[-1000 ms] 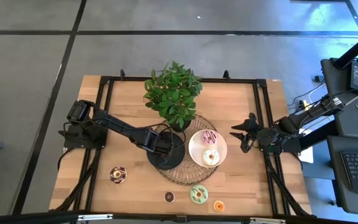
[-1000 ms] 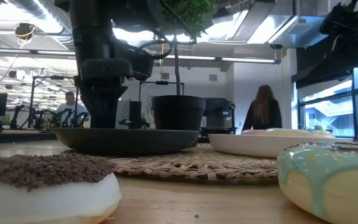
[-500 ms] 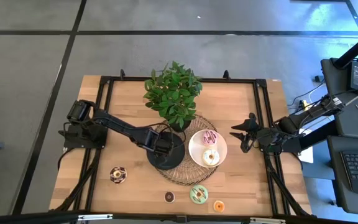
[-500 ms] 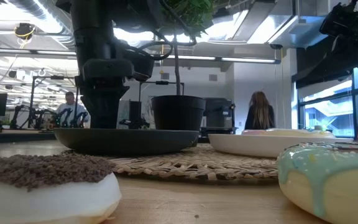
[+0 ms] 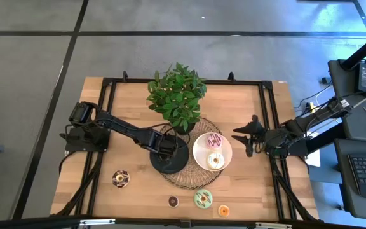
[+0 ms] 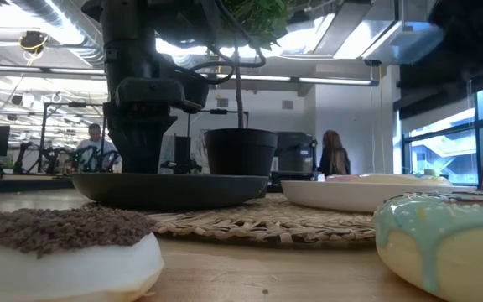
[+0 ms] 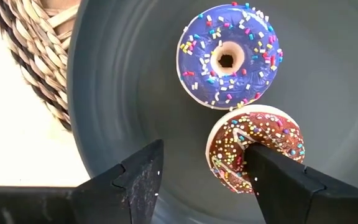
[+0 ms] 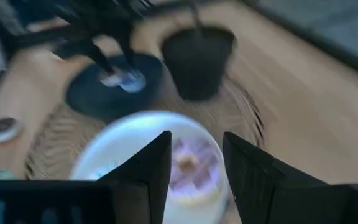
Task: Pick & Place donuts
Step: Put the small light brown donut on the black plate
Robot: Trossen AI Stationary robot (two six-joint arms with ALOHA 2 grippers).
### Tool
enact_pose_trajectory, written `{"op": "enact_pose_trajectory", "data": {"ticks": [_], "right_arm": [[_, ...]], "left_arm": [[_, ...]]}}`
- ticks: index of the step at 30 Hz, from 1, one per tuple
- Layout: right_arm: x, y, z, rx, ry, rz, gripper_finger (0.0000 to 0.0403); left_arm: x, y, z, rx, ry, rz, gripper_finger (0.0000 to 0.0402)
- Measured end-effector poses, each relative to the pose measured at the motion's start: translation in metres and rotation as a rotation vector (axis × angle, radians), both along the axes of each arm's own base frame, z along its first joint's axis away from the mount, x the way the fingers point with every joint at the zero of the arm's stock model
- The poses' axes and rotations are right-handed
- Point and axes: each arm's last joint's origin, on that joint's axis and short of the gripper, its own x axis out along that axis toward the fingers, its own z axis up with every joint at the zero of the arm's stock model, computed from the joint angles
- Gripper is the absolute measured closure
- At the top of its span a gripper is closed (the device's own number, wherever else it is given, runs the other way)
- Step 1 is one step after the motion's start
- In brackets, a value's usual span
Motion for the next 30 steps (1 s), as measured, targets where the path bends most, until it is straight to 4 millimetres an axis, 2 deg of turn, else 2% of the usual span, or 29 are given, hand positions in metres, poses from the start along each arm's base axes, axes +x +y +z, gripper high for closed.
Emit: {"op": "enact_pose_trajectory", "data": {"ticks": [4,10,17,23,30], "right_arm": [[0.017,0.009,0.007,-0.112,-0.071,0.1,0.0257],[0.047,0.023,-0.004,-0.17,-0.077,0.132,0.0257],[0.088,0.026,-0.019,-0.18,-0.172,0.258,0.0257],[0.115,0.021,-0.036,-0.122,-0.231,0.275,0.0257],[0.163,0.028,-0.042,-0.138,-0.147,0.349,0.0257]], "left_arm": [[0.0,0.0,0.0,0.0,-0.001,0.0,0.0187],[0.0,0.0,0.0,0.0,-0.003,0.0,0.0184],[0.0,0.0,0.0,-0.001,-0.004,0.0,0.0185],[0.0,0.0,0.0,0.0,-0.004,-0.001,0.0186],[0.0,0.0,0.0,0.0,-0.005,-0.001,0.0184]]}}
